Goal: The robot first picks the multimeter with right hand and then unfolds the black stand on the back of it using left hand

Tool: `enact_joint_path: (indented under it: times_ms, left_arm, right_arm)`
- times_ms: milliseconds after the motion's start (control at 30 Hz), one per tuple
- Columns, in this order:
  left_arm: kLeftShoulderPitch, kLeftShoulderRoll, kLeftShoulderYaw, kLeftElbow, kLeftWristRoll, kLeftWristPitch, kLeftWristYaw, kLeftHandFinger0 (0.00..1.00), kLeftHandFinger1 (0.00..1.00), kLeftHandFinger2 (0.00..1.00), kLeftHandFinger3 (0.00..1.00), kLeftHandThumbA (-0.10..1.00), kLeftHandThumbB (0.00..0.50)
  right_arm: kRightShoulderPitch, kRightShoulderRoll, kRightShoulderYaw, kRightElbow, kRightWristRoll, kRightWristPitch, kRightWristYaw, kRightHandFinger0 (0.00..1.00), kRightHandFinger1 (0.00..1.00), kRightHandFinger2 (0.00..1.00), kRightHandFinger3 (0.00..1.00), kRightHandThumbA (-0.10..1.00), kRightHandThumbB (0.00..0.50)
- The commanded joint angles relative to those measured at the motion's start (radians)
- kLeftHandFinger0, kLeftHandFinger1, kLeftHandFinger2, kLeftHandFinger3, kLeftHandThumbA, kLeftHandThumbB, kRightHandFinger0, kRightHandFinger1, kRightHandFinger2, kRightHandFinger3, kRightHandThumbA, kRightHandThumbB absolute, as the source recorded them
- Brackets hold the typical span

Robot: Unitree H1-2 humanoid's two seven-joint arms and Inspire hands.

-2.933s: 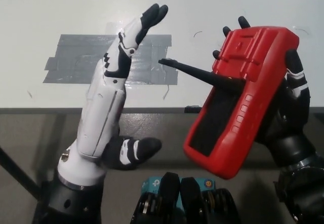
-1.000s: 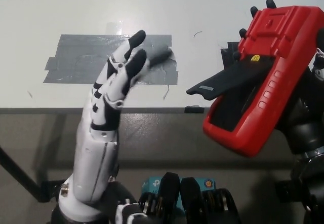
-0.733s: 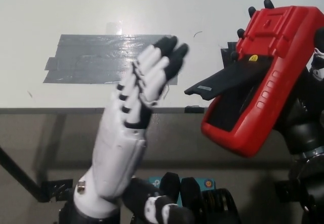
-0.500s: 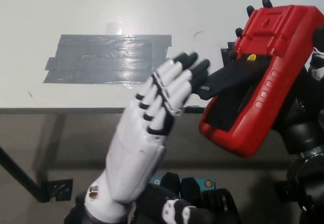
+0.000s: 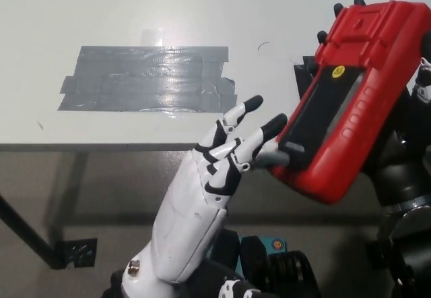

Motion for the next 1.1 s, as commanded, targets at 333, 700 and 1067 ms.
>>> enact_joint_path:
  times_ms: [333,700,1067]
  left_arm:
    - [0.011,-0.006,-0.022,0.033,-0.052,-0.069,0.073,0.72,0.00,0.00,1.00,1.00,0.360]
    - [0.090,0.046,0.036,-0.001,0.003,-0.069,0.095,1.00,0.31,0.12,1.00,1.00,0.392]
    - [0.218,0.141,0.073,0.012,0.037,-0.069,0.162,1.00,0.21,0.11,1.00,1.00,0.304]
  right_arm:
    - [-0.073,0.003,-0.016,-0.041,0.033,-0.088,-0.043,0.00,0.21,0.74,1.00,-0.10,0.058]
    - [-0.189,-0.085,-0.074,0.144,-0.234,-0.129,-0.011,0.00,0.39,0.76,1.00,-0.10,0.085]
    - [-0.352,-0.262,0.020,0.508,-0.743,-0.273,0.007,0.00,0.26,0.70,0.76,-0.10,0.171]
